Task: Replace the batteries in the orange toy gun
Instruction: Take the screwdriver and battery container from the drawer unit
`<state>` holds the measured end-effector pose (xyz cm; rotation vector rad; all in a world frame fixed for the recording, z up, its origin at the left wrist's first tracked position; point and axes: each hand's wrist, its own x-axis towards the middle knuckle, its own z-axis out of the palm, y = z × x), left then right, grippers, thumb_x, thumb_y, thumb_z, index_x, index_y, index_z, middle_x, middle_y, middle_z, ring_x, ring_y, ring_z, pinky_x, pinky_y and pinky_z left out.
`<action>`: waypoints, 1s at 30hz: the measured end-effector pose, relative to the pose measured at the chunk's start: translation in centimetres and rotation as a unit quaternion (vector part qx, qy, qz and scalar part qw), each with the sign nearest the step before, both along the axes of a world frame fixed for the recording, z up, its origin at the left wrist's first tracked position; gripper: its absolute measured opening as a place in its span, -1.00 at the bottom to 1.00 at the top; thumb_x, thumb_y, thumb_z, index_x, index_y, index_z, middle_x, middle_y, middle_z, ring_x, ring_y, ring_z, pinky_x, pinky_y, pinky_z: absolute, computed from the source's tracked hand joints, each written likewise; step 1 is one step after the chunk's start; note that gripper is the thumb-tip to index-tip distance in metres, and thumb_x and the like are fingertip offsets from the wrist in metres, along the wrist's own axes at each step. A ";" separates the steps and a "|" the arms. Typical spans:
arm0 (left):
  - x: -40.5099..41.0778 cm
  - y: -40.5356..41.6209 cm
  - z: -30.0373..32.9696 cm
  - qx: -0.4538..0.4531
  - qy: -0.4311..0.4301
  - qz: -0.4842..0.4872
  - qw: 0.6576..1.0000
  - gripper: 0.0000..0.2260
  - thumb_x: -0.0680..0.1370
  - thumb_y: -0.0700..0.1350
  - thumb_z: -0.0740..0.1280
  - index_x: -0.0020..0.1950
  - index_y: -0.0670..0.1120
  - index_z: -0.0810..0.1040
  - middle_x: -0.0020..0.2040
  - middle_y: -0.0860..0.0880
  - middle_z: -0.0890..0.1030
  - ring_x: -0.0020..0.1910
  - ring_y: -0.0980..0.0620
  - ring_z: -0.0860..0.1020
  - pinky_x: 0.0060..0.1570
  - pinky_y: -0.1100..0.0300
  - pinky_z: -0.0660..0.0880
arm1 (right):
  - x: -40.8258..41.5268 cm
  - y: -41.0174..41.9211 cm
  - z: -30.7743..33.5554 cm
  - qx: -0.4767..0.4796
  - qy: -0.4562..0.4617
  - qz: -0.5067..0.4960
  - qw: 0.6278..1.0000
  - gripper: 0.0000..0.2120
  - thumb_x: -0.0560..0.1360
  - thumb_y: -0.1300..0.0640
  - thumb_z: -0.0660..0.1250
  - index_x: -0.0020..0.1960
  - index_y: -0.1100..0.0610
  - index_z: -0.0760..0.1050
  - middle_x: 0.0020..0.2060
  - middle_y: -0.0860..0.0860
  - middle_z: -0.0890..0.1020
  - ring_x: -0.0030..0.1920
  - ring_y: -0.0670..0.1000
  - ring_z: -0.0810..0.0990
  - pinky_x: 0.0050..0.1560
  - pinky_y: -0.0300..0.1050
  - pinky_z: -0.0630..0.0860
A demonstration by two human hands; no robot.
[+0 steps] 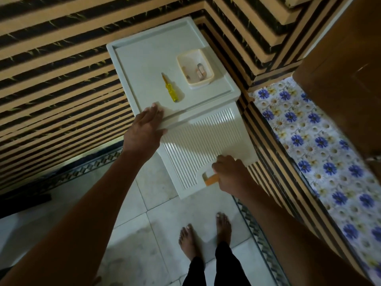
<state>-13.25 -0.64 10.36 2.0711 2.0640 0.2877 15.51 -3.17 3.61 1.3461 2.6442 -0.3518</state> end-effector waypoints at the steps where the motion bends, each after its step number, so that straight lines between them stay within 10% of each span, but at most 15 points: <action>1: 0.1 0.0 0.0 0.010 0.000 0.000 1.000 -0.39 0.62 -0.08 0.41 0.63 -0.12 0.29 0.64 -0.13 0.28 0.61 -0.20 0.26 0.56 -0.07 0.20 | -0.3 0.6 -0.6 -0.028 -0.014 -0.002 0.999 -0.69 0.18 0.31 0.57 -0.15 0.19 0.55 -0.12 0.12 0.57 -0.14 0.22 0.61 -0.25 0.04 0.53; 4: 0.0 -0.2 -0.8 0.026 0.004 0.002 1.000 -0.41 0.63 -0.05 0.39 0.63 -0.09 0.30 0.64 -0.11 0.29 0.60 -0.20 0.28 0.53 -0.11 0.27 | -2.1 2.4 -3.5 -0.126 -0.014 -0.032 0.991 -0.67 0.53 0.20 0.42 0.26 0.18 0.49 0.28 0.12 0.50 0.31 0.17 0.51 0.19 0.14 0.55; 9: -0.2 0.1 -1.8 0.050 0.030 0.025 0.998 -0.42 0.63 0.02 0.38 0.62 -0.03 0.34 0.62 -0.05 0.33 0.58 -0.16 0.33 0.50 -0.11 0.35 | -5.8 7.5 -7.3 -0.200 0.059 -0.098 0.973 -0.40 0.50 0.27 0.44 0.50 0.13 0.35 0.44 0.11 0.46 0.42 0.16 0.48 0.37 0.15 0.52; 14: -0.1 -0.3 -2.8 0.077 0.031 0.029 0.996 -0.45 0.65 0.02 0.34 0.62 -0.05 0.34 0.63 -0.06 0.31 0.59 -0.16 0.32 0.53 -0.12 0.35 | -8.6 9.7 -10.3 -0.180 0.110 -0.271 0.939 -0.36 0.32 0.03 0.64 0.31 0.16 0.50 0.23 0.11 0.60 0.28 0.13 0.59 0.26 -0.07 0.57; 20: -0.2 -0.2 -3.9 0.087 0.044 0.039 0.994 -0.46 0.67 0.04 0.30 0.64 -0.03 0.30 0.65 -0.03 0.28 0.61 -0.13 0.28 0.56 -0.03 0.27 | -14.8 8.6 -8.1 -0.306 0.152 -0.348 0.873 0.15 0.22 -0.15 0.70 0.57 0.28 0.20 0.52 0.21 0.37 0.54 0.19 0.33 0.48 -0.04 0.33; 25: -0.6 -0.2 -4.1 0.095 0.043 0.030 0.994 -0.45 0.66 0.02 0.32 0.63 -0.05 0.32 0.64 -0.04 0.30 0.60 -0.15 0.30 0.53 -0.05 0.31 | -18.3 8.1 -8.9 -0.288 0.242 -0.480 0.793 -0.08 0.20 0.03 0.74 0.42 0.30 0.42 0.35 0.23 0.57 0.35 0.22 0.57 0.29 -0.07 0.53; 30: -0.8 -0.3 -4.2 0.098 0.030 0.028 0.994 -0.45 0.67 0.04 0.31 0.64 -0.04 0.30 0.64 -0.04 0.29 0.60 -0.14 0.29 0.54 -0.09 0.33 | -17.6 7.9 -9.5 -0.279 0.257 -0.476 0.794 -0.16 0.20 -0.10 0.72 0.31 0.29 0.50 0.24 0.16 0.64 0.25 0.17 0.61 0.08 -0.15 0.52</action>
